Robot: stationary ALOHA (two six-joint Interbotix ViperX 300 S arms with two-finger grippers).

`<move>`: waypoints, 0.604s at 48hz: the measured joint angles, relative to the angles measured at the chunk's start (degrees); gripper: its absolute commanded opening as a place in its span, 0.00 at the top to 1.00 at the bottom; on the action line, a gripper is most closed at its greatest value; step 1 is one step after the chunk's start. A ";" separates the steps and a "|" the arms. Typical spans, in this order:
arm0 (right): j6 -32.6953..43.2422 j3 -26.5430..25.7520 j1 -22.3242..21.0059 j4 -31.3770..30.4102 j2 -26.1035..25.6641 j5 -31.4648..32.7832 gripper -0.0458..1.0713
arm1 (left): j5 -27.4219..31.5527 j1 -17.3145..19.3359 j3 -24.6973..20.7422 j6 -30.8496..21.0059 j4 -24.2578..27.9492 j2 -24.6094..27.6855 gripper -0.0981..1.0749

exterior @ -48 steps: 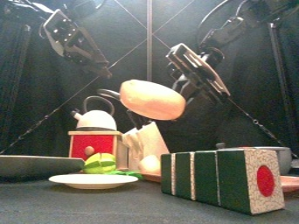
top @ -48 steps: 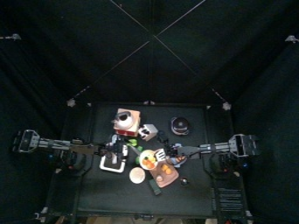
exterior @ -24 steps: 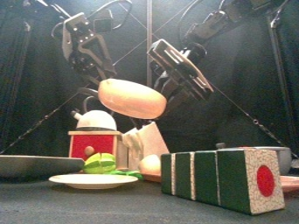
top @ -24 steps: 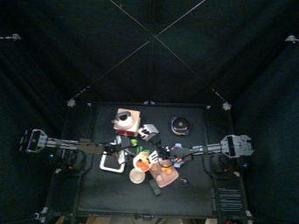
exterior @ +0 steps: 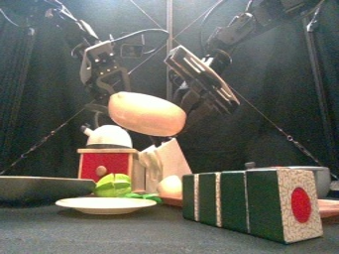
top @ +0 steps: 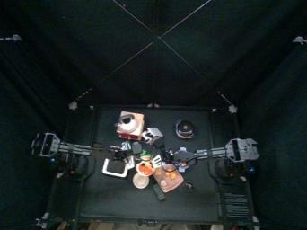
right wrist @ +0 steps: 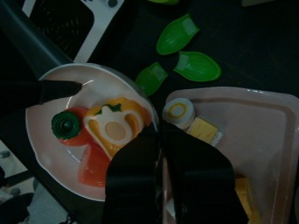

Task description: Grab pan

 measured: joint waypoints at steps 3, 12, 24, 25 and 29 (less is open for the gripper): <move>0.09 0.00 -0.09 0.00 0.09 0.09 0.84 | 0.00 0.09 -0.09 0.00 0.00 0.44 0.13; 0.18 0.00 -0.26 0.09 0.18 0.00 0.83 | 0.00 -0.09 -0.26 0.00 0.18 1.32 0.30; 0.18 -0.35 -0.09 0.26 0.26 0.00 0.83 | 0.09 -0.09 -0.44 0.35 0.26 1.41 0.49; 0.18 -0.35 -0.18 0.26 0.26 0.00 0.83 | 0.18 0.00 -0.44 0.26 0.26 1.32 0.50; 0.18 -0.44 -0.18 0.26 0.26 0.00 0.82 | 0.18 0.09 -0.53 0.26 0.26 1.32 0.51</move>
